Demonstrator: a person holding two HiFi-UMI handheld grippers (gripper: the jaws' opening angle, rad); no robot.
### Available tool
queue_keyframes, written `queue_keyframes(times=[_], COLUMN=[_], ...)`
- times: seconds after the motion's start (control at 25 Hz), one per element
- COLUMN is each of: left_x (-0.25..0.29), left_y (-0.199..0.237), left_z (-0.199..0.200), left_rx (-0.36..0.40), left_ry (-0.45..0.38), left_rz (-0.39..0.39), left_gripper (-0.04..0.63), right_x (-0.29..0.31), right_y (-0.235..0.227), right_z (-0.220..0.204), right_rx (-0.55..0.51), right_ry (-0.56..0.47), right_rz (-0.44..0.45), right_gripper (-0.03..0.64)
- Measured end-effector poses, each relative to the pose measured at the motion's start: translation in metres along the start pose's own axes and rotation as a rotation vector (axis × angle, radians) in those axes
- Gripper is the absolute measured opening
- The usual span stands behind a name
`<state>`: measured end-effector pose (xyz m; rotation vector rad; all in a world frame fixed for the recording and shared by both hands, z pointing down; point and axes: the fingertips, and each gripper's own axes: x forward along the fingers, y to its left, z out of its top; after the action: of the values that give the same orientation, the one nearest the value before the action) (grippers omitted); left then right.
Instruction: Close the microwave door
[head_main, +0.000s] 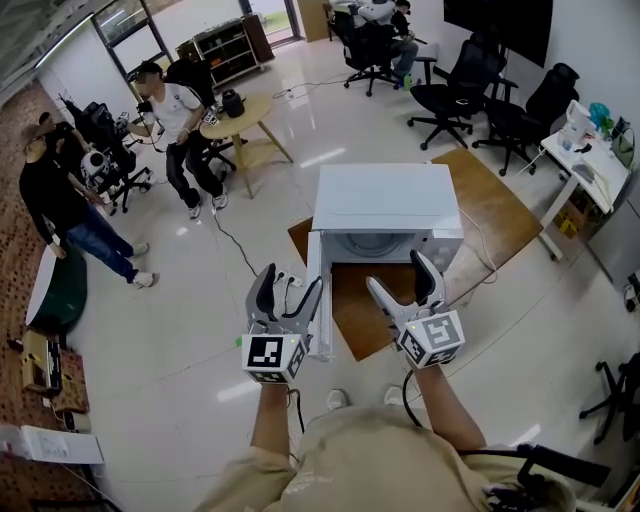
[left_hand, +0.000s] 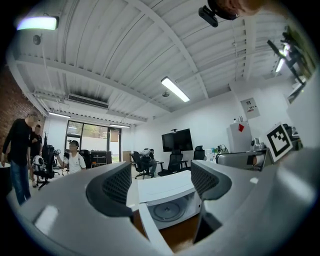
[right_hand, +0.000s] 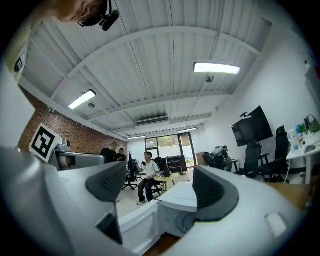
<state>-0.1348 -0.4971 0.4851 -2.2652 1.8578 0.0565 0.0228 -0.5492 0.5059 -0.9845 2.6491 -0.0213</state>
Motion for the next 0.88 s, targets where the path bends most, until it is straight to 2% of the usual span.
queue_keyframes(times=[0.12, 0.32, 0.48, 0.64, 0.72, 0.8, 0.88], left_x=[-0.002, -0.026, -0.050, -0.068, -0.079, -0.086, -0.086], left_y=[0.058, 0.151, 0.209, 0.257, 0.260, 0.252, 0.244], left_z=[-0.005, -0.011, -0.040, -0.068, -0.086, -0.103, -0.119], left_rx=[0.014, 0.046, 0.077, -0.017, -0.073, -0.152, -0.242], left_ry=[0.071, 0.210, 0.414, 0.631, 0.730, 0.782, 0.777], left_rz=[-0.062, -0.119, -0.193, -0.216, -0.264, -0.320, -0.360], left_gripper=[0.374, 0.377, 0.462, 0.520, 0.595, 0.595, 0.595], right_x=[0.020, 0.026, 0.028, 0.036, 0.038, 0.040, 0.044], right_y=[0.001, -0.012, -0.014, -0.016, -0.018, -0.020, -0.018], right_z=[0.007, 0.000, -0.015, -0.013, -0.012, -0.012, -0.013], right_rx=[0.004, 0.009, 0.014, 0.022, 0.028, 0.030, 0.031], right_ry=[0.004, -0.004, 0.008, 0.014, 0.014, 0.021, 0.026], right_rz=[-0.004, -0.020, -0.038, -0.045, -0.044, -0.052, -0.062], right_gripper=[0.407, 0.405, 0.405, 0.405, 0.405, 0.405, 0.405])
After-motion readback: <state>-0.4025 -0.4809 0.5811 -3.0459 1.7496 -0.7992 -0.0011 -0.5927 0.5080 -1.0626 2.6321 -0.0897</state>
